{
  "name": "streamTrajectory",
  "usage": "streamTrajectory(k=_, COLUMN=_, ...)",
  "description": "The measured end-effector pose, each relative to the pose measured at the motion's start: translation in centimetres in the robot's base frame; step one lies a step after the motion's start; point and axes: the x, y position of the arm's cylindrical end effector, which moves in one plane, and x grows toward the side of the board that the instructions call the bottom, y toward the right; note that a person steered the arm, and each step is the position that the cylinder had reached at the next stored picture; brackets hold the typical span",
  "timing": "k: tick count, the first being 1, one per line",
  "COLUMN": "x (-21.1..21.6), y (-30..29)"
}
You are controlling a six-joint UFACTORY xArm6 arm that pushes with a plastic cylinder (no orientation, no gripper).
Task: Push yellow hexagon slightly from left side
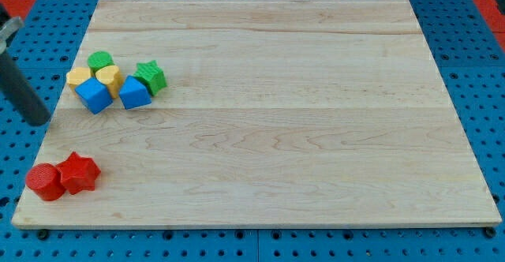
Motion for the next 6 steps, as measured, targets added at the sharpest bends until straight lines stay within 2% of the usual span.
streamTrajectory(k=1, x=-4.8, y=0.0)
streamTrajectory(k=2, x=-7.2, y=1.7)
streamTrajectory(k=3, x=-7.2, y=5.4)
streamTrajectory(k=4, x=-7.2, y=5.0)
streamTrajectory(k=5, x=-6.8, y=2.2)
streamTrajectory(k=6, x=-5.2, y=2.1)
